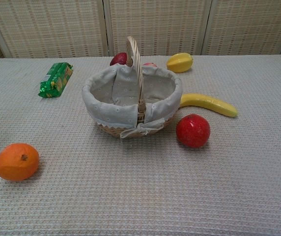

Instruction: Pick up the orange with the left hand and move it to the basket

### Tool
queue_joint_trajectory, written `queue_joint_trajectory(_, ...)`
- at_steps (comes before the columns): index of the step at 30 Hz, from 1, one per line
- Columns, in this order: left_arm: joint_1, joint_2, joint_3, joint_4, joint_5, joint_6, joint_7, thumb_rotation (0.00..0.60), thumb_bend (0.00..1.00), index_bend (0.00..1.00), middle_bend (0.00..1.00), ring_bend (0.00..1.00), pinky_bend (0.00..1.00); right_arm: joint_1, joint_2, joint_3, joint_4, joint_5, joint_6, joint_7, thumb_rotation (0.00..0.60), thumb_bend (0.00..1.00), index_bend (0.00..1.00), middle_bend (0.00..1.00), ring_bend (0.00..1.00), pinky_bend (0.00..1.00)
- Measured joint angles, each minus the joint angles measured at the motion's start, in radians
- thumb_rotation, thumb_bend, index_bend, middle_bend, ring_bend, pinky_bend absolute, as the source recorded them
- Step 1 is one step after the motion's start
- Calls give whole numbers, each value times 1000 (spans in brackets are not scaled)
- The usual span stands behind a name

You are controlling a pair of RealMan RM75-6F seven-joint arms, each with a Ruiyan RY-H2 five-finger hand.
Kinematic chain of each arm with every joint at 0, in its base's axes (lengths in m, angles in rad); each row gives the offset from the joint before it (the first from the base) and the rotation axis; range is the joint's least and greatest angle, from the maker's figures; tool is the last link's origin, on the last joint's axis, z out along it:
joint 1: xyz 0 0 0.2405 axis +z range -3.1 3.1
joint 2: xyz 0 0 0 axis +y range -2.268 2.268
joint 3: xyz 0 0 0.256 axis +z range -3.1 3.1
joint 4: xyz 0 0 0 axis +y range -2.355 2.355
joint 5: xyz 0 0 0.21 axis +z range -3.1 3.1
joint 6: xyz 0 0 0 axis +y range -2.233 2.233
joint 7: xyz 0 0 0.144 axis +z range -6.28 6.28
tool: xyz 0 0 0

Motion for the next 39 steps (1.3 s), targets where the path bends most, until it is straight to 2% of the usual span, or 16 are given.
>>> queue_joint_trajectory(10, 6, 3, 1, -7, 3, 11, 4, 600, 359, 0, 0, 0, 285, 0, 4, -4, 2, -4, -2, 5, 600, 261, 171, 34, 0, 163)
queue_joint_trajectory(19, 4, -3, 4, -28, 53, 29, 0, 600, 360, 0, 0, 0, 280, -1, -4, 2, -2, 3, 3, -8, 600, 261, 171, 34, 0, 164)
queue_joint_trajectory(30, -65, -47, -19, -141, 1, -88, 81, 600, 328, 0, 0, 0, 271, 3, 8, 3, 5, -2, 2, 32, 600, 260, 171, 34, 0, 164)
queue_joint_trajectory(39, -109, -110, -21, -167, -94, -177, 139, 600, 316, 0, 0, 0, 271, 7, 12, 2, 3, -1, -4, 36, 600, 261, 171, 34, 0, 164)
